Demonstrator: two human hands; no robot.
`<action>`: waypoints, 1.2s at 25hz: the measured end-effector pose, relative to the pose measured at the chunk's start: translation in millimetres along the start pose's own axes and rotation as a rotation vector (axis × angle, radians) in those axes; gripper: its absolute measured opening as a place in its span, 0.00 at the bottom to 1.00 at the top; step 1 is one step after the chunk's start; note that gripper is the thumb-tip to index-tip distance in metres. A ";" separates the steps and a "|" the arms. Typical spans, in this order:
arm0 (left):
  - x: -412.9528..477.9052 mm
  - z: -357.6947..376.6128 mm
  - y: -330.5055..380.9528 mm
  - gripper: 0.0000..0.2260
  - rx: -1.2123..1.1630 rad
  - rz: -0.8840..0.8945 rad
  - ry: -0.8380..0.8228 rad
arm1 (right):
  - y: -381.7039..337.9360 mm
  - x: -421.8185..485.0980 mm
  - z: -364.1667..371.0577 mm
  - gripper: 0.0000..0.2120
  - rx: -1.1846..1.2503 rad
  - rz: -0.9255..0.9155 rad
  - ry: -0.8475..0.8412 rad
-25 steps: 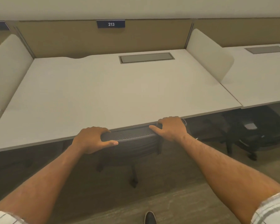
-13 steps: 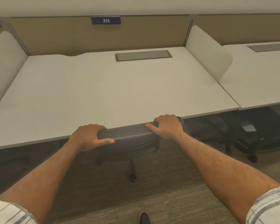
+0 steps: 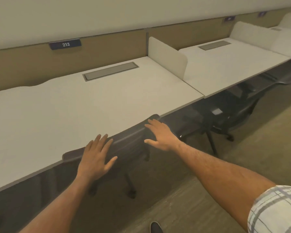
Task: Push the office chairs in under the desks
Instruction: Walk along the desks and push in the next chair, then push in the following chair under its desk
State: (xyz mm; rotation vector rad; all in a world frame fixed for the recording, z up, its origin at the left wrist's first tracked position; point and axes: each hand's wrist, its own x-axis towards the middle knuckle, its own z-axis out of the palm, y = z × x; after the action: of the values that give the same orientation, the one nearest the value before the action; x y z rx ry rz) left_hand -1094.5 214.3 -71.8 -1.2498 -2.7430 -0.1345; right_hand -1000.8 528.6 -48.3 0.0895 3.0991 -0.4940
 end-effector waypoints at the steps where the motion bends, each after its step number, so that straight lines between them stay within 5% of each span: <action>1: 1.1 5.1 17.4 0.35 -0.001 0.049 0.005 | 2.0 -16.5 1.6 0.36 0.015 0.030 0.025; 14: 29.7 67.0 262.7 0.50 -0.048 0.452 -0.391 | 124.1 -326.6 34.1 0.39 0.078 0.677 -0.045; 30: 149.9 113.0 618.3 0.56 -0.045 0.611 -0.425 | 394.9 -562.1 -19.8 0.40 0.184 0.854 -0.109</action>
State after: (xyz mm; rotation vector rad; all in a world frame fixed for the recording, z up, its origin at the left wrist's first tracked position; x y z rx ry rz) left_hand -733.4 745.4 -142.9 -2.2808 -2.5111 0.1466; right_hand -417.1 878.0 -145.9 1.2466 2.5409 -0.6782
